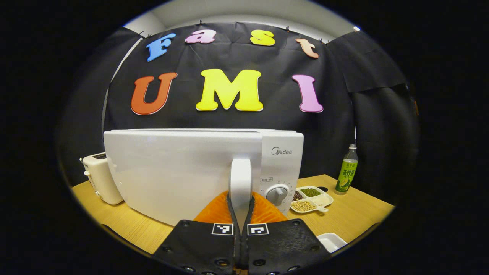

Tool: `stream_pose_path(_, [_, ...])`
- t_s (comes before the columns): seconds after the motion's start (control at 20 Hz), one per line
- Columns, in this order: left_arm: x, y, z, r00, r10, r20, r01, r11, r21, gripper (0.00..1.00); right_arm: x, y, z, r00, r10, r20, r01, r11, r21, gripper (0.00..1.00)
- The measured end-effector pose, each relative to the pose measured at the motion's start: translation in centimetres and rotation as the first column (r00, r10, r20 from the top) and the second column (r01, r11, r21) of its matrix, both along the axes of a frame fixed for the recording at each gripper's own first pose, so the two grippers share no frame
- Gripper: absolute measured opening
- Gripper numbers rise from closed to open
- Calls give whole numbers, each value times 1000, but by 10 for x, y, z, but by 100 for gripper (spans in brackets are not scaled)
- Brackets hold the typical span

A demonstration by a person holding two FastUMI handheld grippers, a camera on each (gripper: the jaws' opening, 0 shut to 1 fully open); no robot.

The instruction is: Open the microwave oven with the left hand, put the food in, and close the microwave oven.

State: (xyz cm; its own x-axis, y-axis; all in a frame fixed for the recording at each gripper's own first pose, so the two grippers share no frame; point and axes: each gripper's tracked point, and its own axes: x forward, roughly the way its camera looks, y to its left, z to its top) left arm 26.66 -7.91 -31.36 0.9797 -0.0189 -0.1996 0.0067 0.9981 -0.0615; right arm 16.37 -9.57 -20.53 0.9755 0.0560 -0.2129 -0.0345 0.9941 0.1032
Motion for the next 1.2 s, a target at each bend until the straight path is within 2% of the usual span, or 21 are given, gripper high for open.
stream_pose_path(0.2, [-45,11,4,998,-55,-9,55,998,-35,0,-11,5,0,1000,-2,-12,2,1000,5,100])
stream_pose_path(0.25, [-57,16,5,998,-67,-7,67,997,-33,0,-14,8,1,1000,0,-12,0,1000,2,93])
stream_pose_path(0.35, [-79,26,8,996,-86,2,86,996,-32,0,-22,15,0,1000,5,-13,-5,1000,-3,93])
stream_pose_path(0.4, [-89,32,10,995,-97,9,97,995,-33,0,-26,19,-1,1000,9,-15,-9,1000,-7,100])
stream_pose_path(0.45, [-99,38,10,994,-110,6,110,993,-35,0,-31,23,-2,1000,15,-17,-15,1000,-10,93])
stream_pose_path(0.5, [-109,45,10,993,-122,6,122,992,-42,0,-34,28,-2,1000,19,-18,-19,1000,-12,100])
stream_pose_path(0.6, [-128,57,12,990,-141,3,141,989,-32,0,-39,39,-4,999,32,-31,-32,999,-4,100])
stream_pose_path(0.7, [-147,73,14,991,-137,1,137,990,-10,9,-46,54,-3,997,57,-44,-56,998,15,100])
stream_pose_path(0.8, [-161,91,15,992,-128,1,128,992,2,11,-51,65,-1,996,74,-46,-73,997,25,100])
stream_pose_path(0.9, [-179,121,16,997,-74,-1,74,997,12,18,-58,75,3,996,82,-42,-81,997,19,100])
stream_pose_path(0.95, [-190,139,18,999,-35,-1,35,999,13,29,-62,79,4,996,85,-40,-85,996,16,100])
stream_pose_path(1.0, [-202,153,22,1000,-7,-1,7,1000,6,33,-66,84,4,995,90,-41,-89,996,12,93])
stream_pose_path(1.05, [-215,165,24,1000,18,-9,-18,1000,6,46,-70,88,3,995,93,-44,-93,996,6,93])
stream_pose_path(1.1, [-229,189,28,996,83,-9,-83,996,33,62,-75,92,3,994,99,-47,-99,995,1,93])
stream_pose_path(1.15, [-243,211,30,991,133,-16,-132,990,51,70,-78,95,3,993,104,-53,-105,994,-5,93])
stream_pose_path(1.2, [-260,224,33,987,158,-28,-156,986,50,84,-81,98,2,992,108,-59,-109,994,-11,93])
